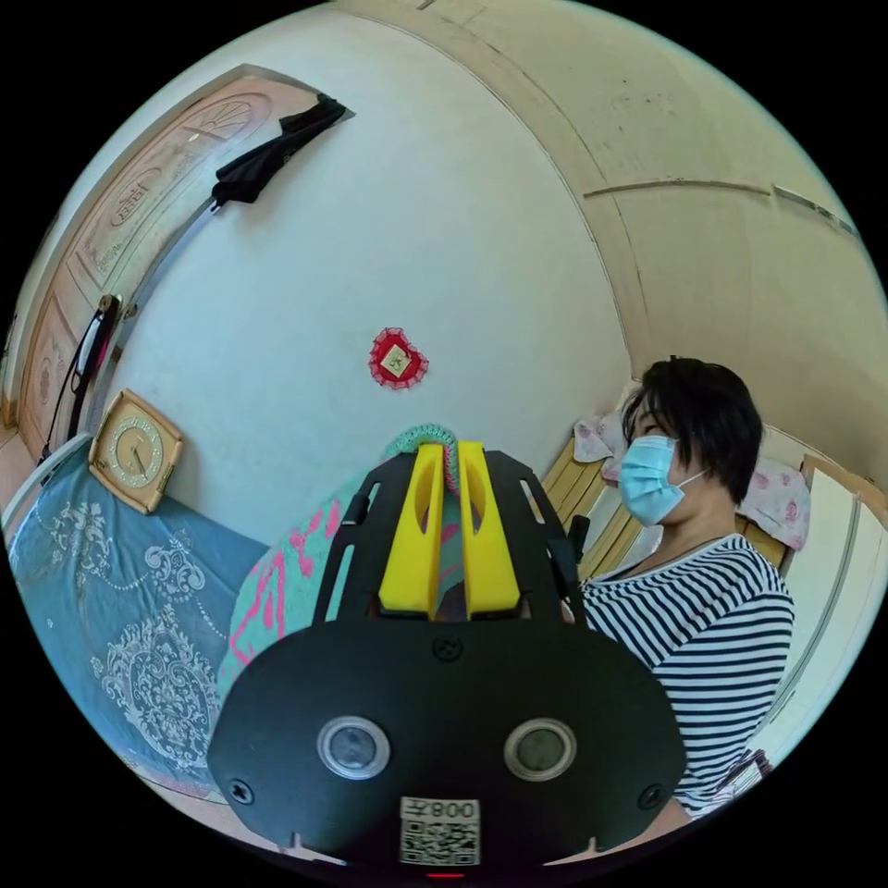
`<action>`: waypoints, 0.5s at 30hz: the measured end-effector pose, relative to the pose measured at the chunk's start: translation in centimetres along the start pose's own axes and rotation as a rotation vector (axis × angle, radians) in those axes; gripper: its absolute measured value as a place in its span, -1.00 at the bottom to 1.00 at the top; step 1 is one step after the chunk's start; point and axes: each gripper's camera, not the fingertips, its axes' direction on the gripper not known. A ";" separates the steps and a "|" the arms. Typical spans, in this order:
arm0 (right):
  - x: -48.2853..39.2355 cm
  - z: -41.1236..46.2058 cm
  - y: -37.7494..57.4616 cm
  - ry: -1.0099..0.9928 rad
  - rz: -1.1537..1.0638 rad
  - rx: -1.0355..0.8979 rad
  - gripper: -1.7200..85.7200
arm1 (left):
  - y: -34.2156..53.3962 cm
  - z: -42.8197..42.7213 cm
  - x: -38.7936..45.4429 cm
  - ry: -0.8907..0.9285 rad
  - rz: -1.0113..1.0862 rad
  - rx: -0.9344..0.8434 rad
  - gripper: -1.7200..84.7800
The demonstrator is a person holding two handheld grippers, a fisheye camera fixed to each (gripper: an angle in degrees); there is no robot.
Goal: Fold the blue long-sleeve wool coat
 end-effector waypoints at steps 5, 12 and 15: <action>3.7 3.6 2.7 0.023 0.065 -0.017 -0.93 | -1.5 1.5 -3.8 0.003 0.006 -0.040 -0.88; 19.1 14.4 5.1 0.180 0.295 -0.220 -0.93 | -5.6 13.3 -19.6 -0.165 -0.164 -0.272 -0.85; 29.0 22.0 8.2 0.287 0.477 -0.423 -0.93 | -5.0 19.7 -29.7 -0.317 -0.326 -0.451 -0.82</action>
